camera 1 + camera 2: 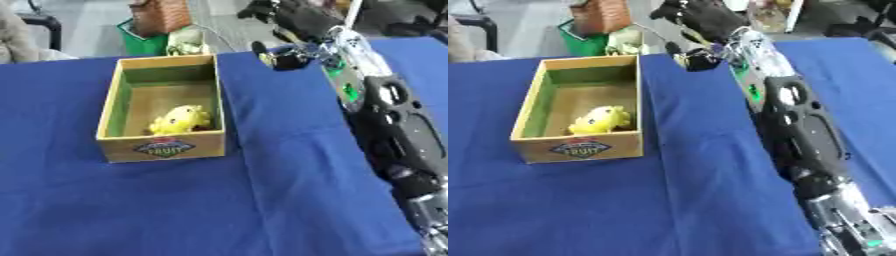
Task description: Pick up objects on the table and place them in the box.
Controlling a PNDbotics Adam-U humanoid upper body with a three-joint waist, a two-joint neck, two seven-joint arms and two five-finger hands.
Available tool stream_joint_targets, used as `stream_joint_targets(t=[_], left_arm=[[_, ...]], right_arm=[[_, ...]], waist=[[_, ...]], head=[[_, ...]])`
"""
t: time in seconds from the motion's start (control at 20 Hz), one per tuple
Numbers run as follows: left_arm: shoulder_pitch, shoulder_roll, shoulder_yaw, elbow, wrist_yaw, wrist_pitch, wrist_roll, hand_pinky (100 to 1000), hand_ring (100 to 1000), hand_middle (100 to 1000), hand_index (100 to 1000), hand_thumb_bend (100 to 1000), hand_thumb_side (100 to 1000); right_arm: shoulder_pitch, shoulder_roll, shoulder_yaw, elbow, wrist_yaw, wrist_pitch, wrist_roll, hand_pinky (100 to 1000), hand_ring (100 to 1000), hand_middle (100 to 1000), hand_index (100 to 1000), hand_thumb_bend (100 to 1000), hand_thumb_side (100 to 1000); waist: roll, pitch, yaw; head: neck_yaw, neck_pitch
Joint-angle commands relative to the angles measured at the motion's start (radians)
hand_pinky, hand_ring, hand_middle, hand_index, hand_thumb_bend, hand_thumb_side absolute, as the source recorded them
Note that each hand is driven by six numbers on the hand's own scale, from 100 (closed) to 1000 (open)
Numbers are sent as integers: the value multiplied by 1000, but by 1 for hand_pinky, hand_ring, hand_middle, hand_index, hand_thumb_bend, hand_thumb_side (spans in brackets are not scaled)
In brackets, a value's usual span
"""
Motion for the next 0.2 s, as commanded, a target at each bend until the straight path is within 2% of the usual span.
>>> stream_joint_targets(t=[0.05, 0.2], left_arm=[[-3, 19, 10, -14, -1, -1, 5, 481, 412, 458, 612, 731, 200], [-3, 19, 11, -13, -2, -1, 5, 482, 412, 458, 612, 731, 200]], right_arm=[[1, -63, -21, -31, -53, 16, -10, 772, 748, 786, 899, 100, 100], [33, -91, -36, -38, -104, 21, -24, 770, 737, 769, 890, 100, 100]], waist=[[0, -18, 0], [1, -18, -4]], head=[[7, 5], [11, 6]])
